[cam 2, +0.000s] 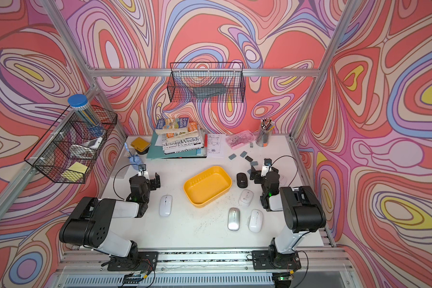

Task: Take out the mouse from the storage box
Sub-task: Reset both arms

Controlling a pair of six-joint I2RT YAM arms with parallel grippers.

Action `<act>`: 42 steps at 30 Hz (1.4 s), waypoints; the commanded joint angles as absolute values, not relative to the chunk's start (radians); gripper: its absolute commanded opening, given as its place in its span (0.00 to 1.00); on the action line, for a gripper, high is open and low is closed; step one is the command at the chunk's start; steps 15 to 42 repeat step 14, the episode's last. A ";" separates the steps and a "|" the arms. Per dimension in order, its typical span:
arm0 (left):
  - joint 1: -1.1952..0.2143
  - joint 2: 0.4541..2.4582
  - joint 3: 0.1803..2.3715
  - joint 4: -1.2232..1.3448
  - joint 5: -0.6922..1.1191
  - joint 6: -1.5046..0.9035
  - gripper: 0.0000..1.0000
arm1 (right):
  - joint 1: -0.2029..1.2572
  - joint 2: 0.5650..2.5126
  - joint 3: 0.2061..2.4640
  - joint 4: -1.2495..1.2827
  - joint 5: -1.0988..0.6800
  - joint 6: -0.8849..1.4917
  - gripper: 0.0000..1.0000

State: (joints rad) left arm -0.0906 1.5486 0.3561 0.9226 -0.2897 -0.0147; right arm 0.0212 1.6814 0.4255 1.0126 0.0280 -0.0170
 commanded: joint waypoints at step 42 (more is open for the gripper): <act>-0.081 1.549 0.365 0.928 -0.272 -0.011 0.99 | -0.003 1.697 0.463 0.959 -0.001 0.007 0.98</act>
